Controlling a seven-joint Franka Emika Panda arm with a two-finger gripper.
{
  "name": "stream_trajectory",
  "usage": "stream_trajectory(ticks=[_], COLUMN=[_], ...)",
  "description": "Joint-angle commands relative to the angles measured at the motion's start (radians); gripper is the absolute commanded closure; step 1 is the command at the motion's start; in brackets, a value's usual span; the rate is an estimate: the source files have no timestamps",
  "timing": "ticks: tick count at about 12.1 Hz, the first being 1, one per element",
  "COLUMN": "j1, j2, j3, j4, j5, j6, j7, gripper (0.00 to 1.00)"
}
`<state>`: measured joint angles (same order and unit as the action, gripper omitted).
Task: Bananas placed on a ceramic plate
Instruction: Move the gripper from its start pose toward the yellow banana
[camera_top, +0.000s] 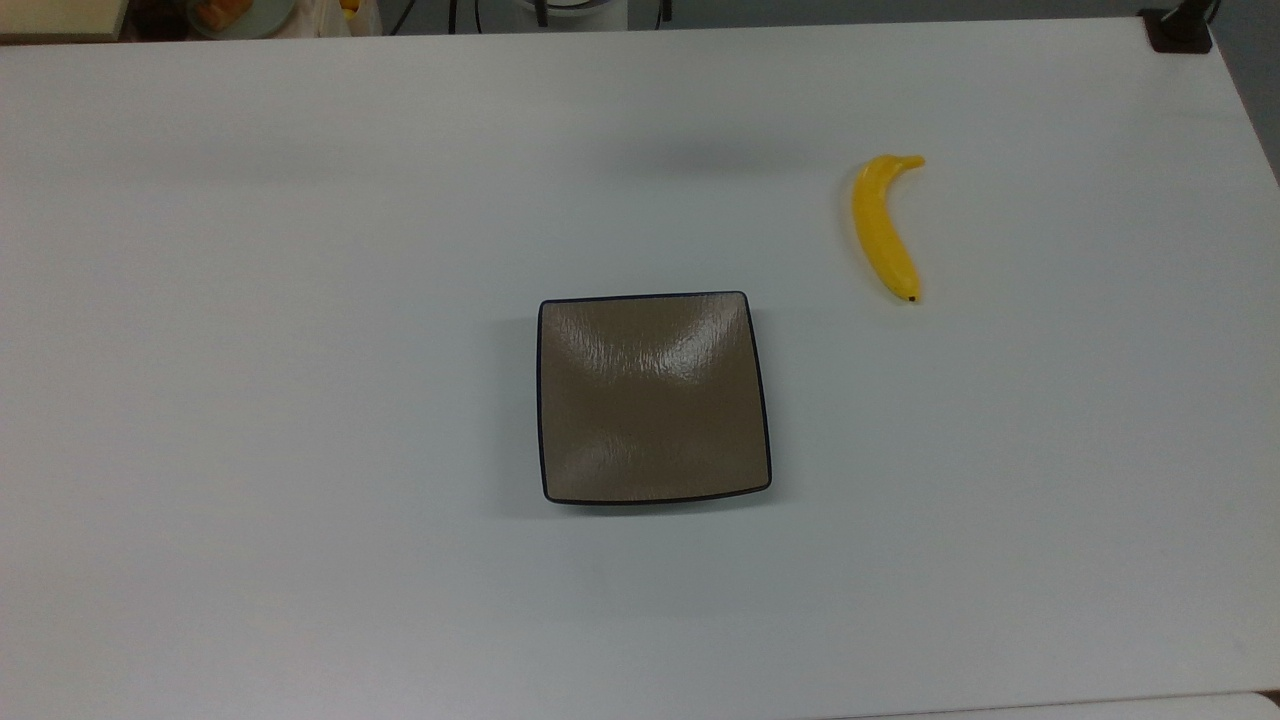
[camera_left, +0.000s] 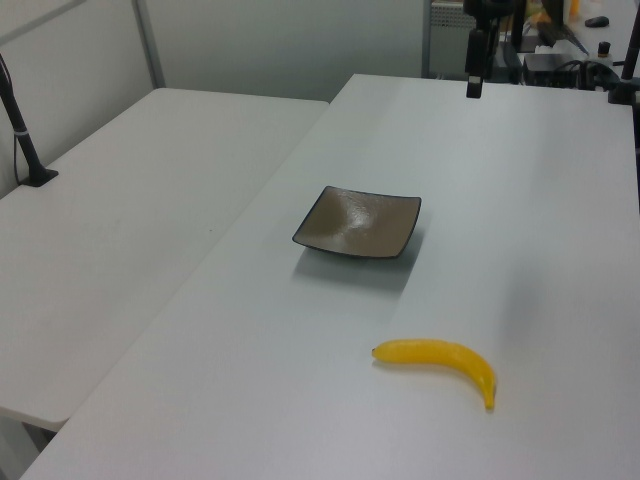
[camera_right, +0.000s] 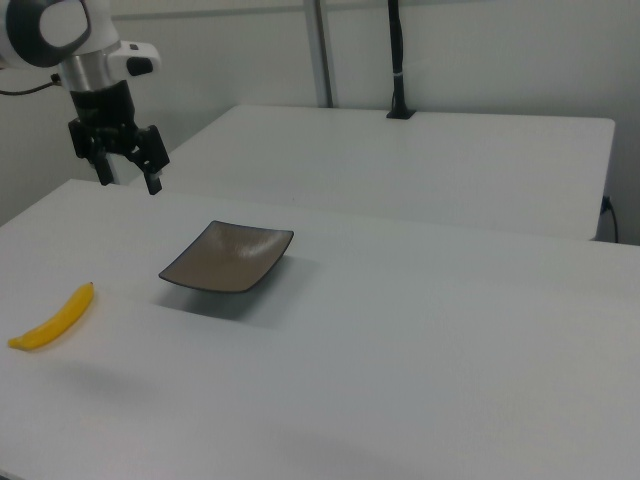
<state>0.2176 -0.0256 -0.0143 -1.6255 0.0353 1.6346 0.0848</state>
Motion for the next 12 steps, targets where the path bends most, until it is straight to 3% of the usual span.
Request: stream_trajectory(ticks=[1,5,9,12], j1=[0.008,0.005,-0.003,-0.004], j2=[-0.010,0.006,0.036,0.079], j3=[0.075,0.241,0.443,0.520], j4=[-0.016,-0.017,-0.049,-0.054], j5=[0.018,0.028,0.029,0.028], j6=[0.013,0.011,0.027,0.081], j7=[-0.004,0.168,0.346,0.427], gripper=[0.00,0.00,0.00,0.00])
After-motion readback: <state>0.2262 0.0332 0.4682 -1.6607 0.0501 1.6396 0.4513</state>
